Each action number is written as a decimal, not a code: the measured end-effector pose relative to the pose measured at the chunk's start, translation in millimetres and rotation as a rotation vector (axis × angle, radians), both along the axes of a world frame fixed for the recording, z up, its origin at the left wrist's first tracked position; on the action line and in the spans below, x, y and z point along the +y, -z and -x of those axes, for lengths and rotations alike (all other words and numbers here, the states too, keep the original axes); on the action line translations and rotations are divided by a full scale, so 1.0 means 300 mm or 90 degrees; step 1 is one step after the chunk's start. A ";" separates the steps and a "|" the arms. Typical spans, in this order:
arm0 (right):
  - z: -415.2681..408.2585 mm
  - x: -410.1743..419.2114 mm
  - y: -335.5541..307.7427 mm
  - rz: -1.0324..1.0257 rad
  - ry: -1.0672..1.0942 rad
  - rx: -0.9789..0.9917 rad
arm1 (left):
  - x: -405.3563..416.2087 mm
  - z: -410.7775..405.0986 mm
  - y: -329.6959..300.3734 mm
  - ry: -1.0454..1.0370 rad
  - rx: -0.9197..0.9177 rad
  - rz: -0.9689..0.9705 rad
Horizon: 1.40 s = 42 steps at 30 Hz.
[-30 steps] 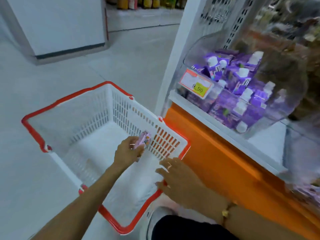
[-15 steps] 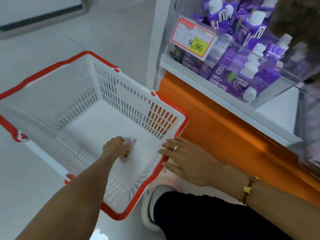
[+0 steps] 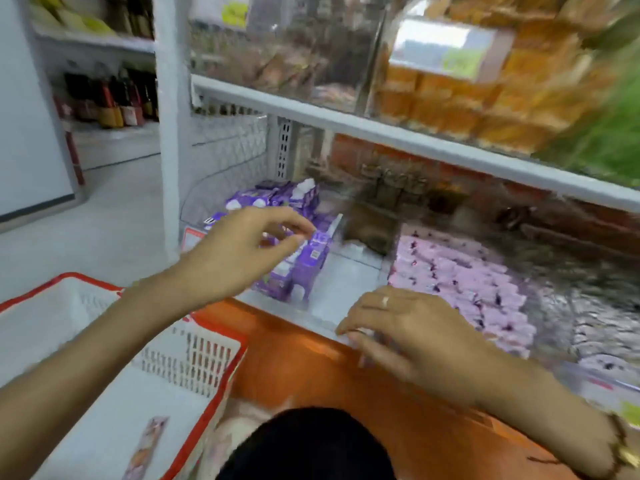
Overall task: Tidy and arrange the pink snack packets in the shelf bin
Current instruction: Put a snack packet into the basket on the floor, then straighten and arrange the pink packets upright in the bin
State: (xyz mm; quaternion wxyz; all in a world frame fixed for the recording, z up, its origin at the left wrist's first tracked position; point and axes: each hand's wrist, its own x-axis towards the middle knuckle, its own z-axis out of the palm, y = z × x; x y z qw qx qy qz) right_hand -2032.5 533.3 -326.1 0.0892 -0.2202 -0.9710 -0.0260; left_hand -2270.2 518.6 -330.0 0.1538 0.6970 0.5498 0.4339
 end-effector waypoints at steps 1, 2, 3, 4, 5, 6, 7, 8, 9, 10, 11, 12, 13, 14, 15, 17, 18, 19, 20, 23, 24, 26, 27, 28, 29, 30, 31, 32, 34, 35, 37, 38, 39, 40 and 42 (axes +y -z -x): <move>-0.044 0.013 -0.014 -0.019 0.033 0.038 | 0.026 -0.055 -0.046 0.037 -0.002 -0.018; -0.084 0.034 -0.021 -0.037 0.069 0.079 | 0.054 -0.107 -0.083 0.072 0.000 -0.029; -0.121 0.062 -0.022 -0.051 0.109 0.115 | 0.088 -0.158 -0.112 0.103 0.005 -0.035; -0.156 0.096 -0.020 -0.058 0.155 0.140 | 0.128 -0.205 -0.130 0.127 0.013 -0.035; -0.187 0.134 -0.012 -0.054 0.204 0.150 | 0.173 -0.248 -0.139 0.144 0.022 -0.032; -0.216 0.175 -0.001 -0.045 0.252 0.147 | 0.218 -0.289 -0.143 0.156 0.037 -0.027; -0.241 0.213 0.012 -0.036 0.295 0.129 | 0.262 -0.327 -0.143 0.165 0.058 -0.021; -0.259 0.245 0.027 -0.029 0.329 0.104 | 0.305 -0.361 -0.138 0.172 0.085 -0.016; -0.272 0.270 0.042 -0.021 0.355 0.079 | 0.347 -0.390 -0.130 0.172 0.122 -0.014; -0.282 0.288 0.059 -0.005 0.374 0.058 | 0.386 -0.414 -0.118 0.159 0.174 -0.018; -0.288 0.301 0.072 0.018 0.387 0.041 | 0.417 -0.431 -0.104 0.127 0.237 -0.024; -0.293 0.310 0.083 0.039 0.395 0.034 | 0.441 -0.439 -0.088 0.080 0.287 -0.030; -0.295 0.319 0.087 0.041 0.399 0.035 | 0.454 -0.441 -0.068 0.032 0.297 -0.032; -0.293 0.329 0.086 0.024 0.400 0.043 | 0.459 -0.439 -0.046 -0.007 0.265 -0.029; -0.286 0.343 0.080 0.003 0.399 0.059 | 0.454 -0.436 -0.022 -0.038 0.198 -0.020; -0.252 0.384 0.064 -0.001 0.389 0.099 | 0.428 -0.427 0.020 -0.077 0.028 0.022; -0.226 0.410 0.060 0.017 0.382 0.105 | 0.407 -0.425 0.040 -0.080 -0.043 0.053; -0.198 0.437 0.056 0.043 0.381 0.098 | 0.384 -0.426 0.059 -0.074 -0.092 0.077; -0.172 0.463 0.055 0.073 0.385 0.082 | 0.360 -0.428 0.078 -0.061 -0.119 0.086; -0.126 0.537 0.058 0.112 0.409 0.028 | 0.307 -0.435 0.108 -0.019 -0.143 0.069; -0.118 0.557 0.059 0.110 0.417 0.023 | 0.299 -0.434 0.112 -0.014 -0.145 0.067; -0.104 0.593 0.052 0.131 0.440 0.044 | 0.287 -0.429 0.110 -0.001 -0.164 0.077; -0.095 0.612 0.047 0.162 0.459 0.058 | 0.283 -0.425 0.107 0.006 -0.184 0.090; -0.087 0.631 0.042 0.199 0.481 0.064 | 0.280 -0.421 0.102 0.009 -0.206 0.104; -0.077 0.647 0.038 0.230 0.501 0.061 | 0.277 -0.416 0.099 0.009 -0.225 0.118; -0.069 0.658 0.034 0.249 0.518 0.050 | 0.276 -0.411 0.096 0.007 -0.234 0.128; -0.063 0.668 0.032 0.258 0.530 0.040 | 0.276 -0.408 0.094 0.004 -0.234 0.136; -0.059 0.672 0.032 0.262 0.535 0.041 | 0.275 -0.404 0.092 0.004 -0.230 0.142; -0.064 0.675 0.032 0.268 0.524 0.088 | 0.272 -0.401 0.090 0.012 -0.226 0.148; -0.072 0.669 0.030 0.275 0.513 0.140 | 0.271 -0.400 0.091 0.016 -0.223 0.148; -0.085 0.631 0.014 0.300 0.484 0.318 | 0.272 -0.397 0.090 0.018 -0.213 0.149; -0.089 0.608 0.006 0.315 0.468 0.438 | 0.271 -0.394 0.086 0.020 -0.214 0.156; -0.094 0.581 -0.002 0.319 0.458 0.564 | 0.272 -0.392 0.079 0.024 -0.229 0.170; -0.099 0.549 -0.012 0.317 0.456 0.685 | 0.271 -0.387 0.071 0.030 -0.254 0.191; -0.116 0.468 -0.030 0.331 0.460 0.897 | 0.268 -0.378 0.055 0.040 -0.293 0.222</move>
